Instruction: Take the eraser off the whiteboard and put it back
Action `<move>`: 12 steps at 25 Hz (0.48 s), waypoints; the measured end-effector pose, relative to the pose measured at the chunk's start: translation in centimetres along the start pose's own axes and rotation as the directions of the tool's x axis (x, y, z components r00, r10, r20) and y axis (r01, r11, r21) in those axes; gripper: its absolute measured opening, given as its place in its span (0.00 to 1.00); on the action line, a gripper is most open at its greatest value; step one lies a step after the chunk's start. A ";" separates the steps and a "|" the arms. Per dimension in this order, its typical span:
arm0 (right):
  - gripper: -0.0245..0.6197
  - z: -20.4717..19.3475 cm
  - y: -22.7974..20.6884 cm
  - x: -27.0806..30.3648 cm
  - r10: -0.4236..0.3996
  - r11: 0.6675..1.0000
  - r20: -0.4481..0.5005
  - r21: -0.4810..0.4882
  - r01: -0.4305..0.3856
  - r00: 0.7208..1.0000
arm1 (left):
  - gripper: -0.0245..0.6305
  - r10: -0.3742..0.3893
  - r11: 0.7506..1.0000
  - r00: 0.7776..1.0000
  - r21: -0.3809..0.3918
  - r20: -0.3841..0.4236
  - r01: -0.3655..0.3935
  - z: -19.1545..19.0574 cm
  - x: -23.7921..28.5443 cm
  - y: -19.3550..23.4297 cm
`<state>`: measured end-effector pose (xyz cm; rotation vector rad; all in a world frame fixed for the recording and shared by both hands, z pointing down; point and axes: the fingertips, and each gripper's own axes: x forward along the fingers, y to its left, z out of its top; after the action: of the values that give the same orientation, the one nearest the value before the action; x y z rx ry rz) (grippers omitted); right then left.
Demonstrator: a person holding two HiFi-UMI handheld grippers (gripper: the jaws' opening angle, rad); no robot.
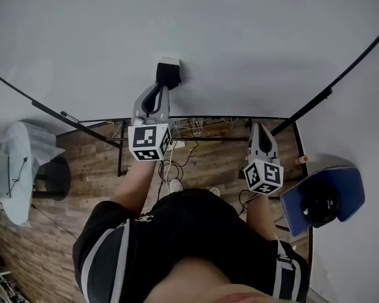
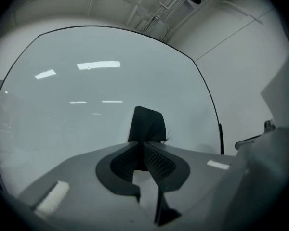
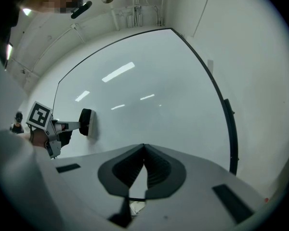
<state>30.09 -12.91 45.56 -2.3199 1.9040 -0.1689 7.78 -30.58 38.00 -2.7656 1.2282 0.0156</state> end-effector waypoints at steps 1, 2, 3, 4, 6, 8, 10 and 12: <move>0.05 0.0 0.3 0.3 0.012 1.000 0.000 -0.001 -0.012 1.000 | 0.07 -0.013 1.000 1.000 -0.018 0.003 0.013 0.0 -0.2 0.0; 0.05 0.0 0.7 0.7 0.024 1.000 -0.001 -0.001 -0.024 1.000 | 0.10 -0.024 0.999 1.000 -0.034 0.011 0.024 0.2 -0.4 0.0; 0.05 -0.1 1.1 1.0 0.036 0.999 -0.002 -0.001 -0.036 0.999 | 0.14 -0.031 0.998 0.999 -0.048 0.023 0.032 0.4 -0.7 0.1; 0.05 -0.1 1.6 1.3 0.049 0.999 -0.003 0.000 -0.049 0.999 | 0.18 -0.035 0.998 0.999 -0.055 0.038 0.037 0.8 -1.1 0.2; 0.05 -0.2 2.6 1.9 0.075 0.997 -0.005 -0.001 -0.075 0.997 | 0.20 -0.033 0.998 0.997 -0.055 0.070 0.036 1.8 -2.0 0.6; 0.05 -0.3 3.7 2.5 0.102 0.995 -0.006 -0.002 -0.102 0.995 | 0.20 -0.023 0.998 0.994 -0.048 0.105 0.028 2.6 -3.0 1.1; 0.05 -0.4 4.7 3.0 0.128 0.992 -0.008 -0.002 -0.128 0.992 | 0.20 -0.009 0.999 0.991 -0.044 0.136 0.015 3.2 -4.0 1.7; 0.05 -0.5 5.7 3.4 0.153 0.988 -0.011 -0.003 -0.153 0.988 | 0.19 0.014 0.999 0.988 -0.046 0.151 -0.008 3.2 -5.1 2.6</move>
<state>25.14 -17.32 45.06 -2.1676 2.0782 -0.1611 2.55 -28.18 34.81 -2.7365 1.2187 0.2523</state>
